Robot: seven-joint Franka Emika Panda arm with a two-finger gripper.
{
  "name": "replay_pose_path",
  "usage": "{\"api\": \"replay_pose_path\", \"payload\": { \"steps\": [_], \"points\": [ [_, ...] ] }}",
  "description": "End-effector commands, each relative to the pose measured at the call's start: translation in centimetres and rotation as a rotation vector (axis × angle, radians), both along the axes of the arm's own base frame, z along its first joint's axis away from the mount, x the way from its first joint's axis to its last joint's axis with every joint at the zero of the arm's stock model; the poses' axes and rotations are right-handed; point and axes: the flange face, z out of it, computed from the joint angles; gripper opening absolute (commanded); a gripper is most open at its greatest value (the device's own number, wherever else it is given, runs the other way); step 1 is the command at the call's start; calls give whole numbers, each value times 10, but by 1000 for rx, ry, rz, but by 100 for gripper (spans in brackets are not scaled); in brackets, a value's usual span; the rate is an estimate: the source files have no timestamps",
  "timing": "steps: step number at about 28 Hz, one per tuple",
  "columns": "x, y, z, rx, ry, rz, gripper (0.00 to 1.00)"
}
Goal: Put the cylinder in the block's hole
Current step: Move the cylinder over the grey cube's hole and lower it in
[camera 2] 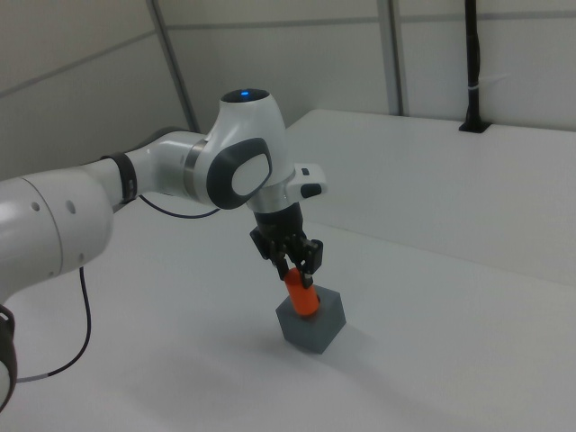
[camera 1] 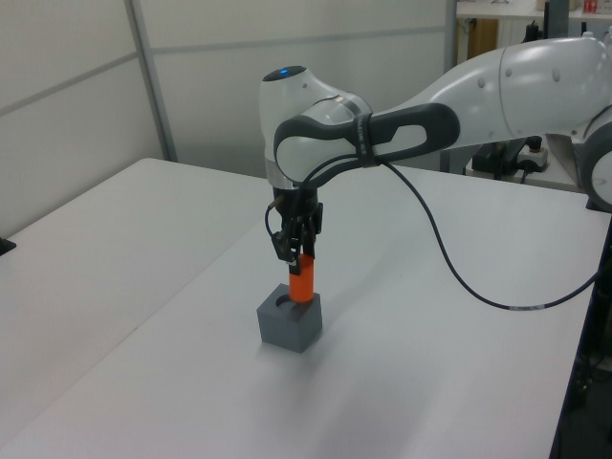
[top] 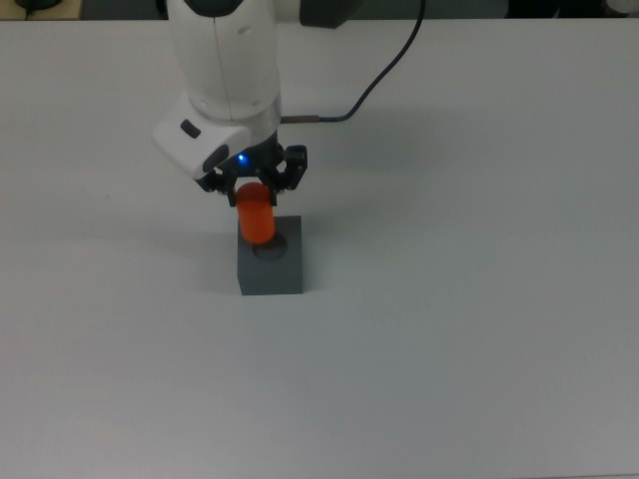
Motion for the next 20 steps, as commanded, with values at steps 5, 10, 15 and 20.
{"api": "replay_pose_path", "payload": {
  "steps": [5,10,15,20],
  "points": [
    [18,4,-16,4,-39,-38,16],
    [19,5,-18,6,-40,-38,17],
    [18,11,-16,7,-40,-29,18],
    [17,19,-15,8,-37,-19,20]
  ]
}}
